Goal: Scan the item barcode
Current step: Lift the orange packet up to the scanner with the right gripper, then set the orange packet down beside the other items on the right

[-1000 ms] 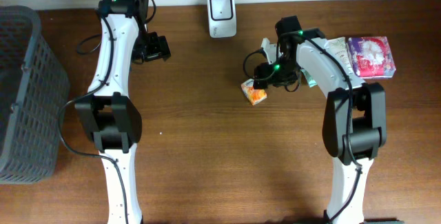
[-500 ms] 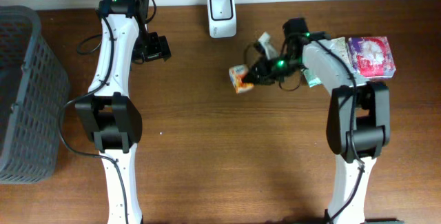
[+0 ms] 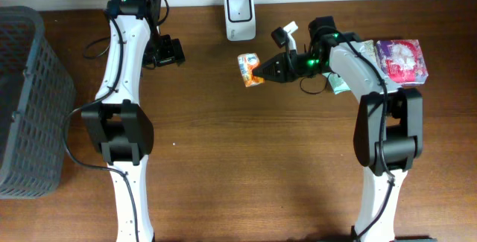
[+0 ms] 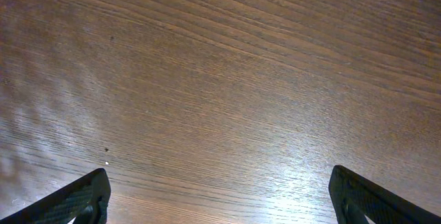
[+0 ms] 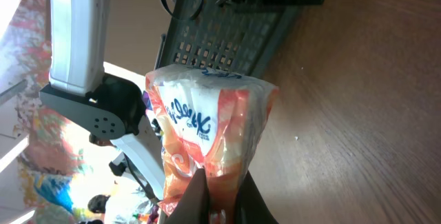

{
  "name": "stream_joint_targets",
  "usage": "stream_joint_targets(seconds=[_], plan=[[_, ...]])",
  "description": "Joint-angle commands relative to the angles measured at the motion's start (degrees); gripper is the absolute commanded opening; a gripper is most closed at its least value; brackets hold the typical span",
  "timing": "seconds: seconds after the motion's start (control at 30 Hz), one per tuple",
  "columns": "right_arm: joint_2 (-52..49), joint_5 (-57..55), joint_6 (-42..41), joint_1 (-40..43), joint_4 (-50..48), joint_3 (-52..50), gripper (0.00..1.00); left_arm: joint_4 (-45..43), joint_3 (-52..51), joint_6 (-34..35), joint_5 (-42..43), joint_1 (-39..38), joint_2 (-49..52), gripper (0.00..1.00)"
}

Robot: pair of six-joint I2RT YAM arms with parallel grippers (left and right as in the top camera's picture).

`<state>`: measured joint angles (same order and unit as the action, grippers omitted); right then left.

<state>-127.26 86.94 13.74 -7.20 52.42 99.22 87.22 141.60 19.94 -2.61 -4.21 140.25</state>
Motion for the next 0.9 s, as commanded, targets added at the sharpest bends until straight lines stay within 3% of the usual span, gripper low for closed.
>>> stream_joint_targets(seconds=[0.0, 0.13, 0.2, 0.23, 0.33, 0.4, 0.47, 0.57, 0.67, 0.83, 0.87], plan=[[-0.1, 2.0, 0.8, -0.5, 0.0, 0.9, 0.04, 0.1, 0.5, -0.3, -0.6, -0.2, -1.2, 0.99], [-0.1, -3.0, 0.6, -2.0, 0.3, 0.9, 0.04, 0.1, 0.5, -0.3, -0.6, -0.2, -1.2, 0.99], [-0.1, -24.7, -7.3, -5.2, 0.0, 0.9, 0.04, 0.1, 0.5, -0.2, -0.7, -0.2, -1.2, 0.99], [-0.1, -40.9, -12.4, -7.6, -0.1, 1.6, 0.04, 0.1, 0.5, -0.3, -0.7, -0.2, -1.2, 0.99], [-0.1, -75.9, -12.9, -12.1, 0.6, 9.4, 0.04, 0.1, 0.5, -0.2, -0.6, -0.7, -1.2, 0.99], [-0.1, -96.7, -7.2, -14.5, -7.3, 12.5, 0.04, 0.1, 0.5, -0.2, -0.6, -0.7, -1.2, 0.99], [-0.5, -100.7, 4.2, -15.3, -19.0, 12.4, 0.04, 0.0, 0.5, -0.3, -0.6, -0.8, -1.2, 0.99], [-2.2, -100.4, 14.7, -15.2, -34.4, 12.4, 0.04, 0.1, 0.5, -0.2, -0.6, -0.8, -1.2, 0.99], [-6.2, -94.4, 25.0, -15.3, -46.2, 12.4, 0.04, 0.1, 0.5, -0.2, -0.6, -0.8, -1.2, 0.99], [-10.8, -93.9, 27.6, -14.9, -61.7, 12.5, 0.04, 0.1, 0.5, -0.3, -0.6, -0.8, -1.2, 0.99], [-10.9, -93.5, 33.6, -14.8, -63.2, 12.5, 0.04, 0.1, 0.5, -0.3, -0.6, -0.8, -1.2, 0.99]])
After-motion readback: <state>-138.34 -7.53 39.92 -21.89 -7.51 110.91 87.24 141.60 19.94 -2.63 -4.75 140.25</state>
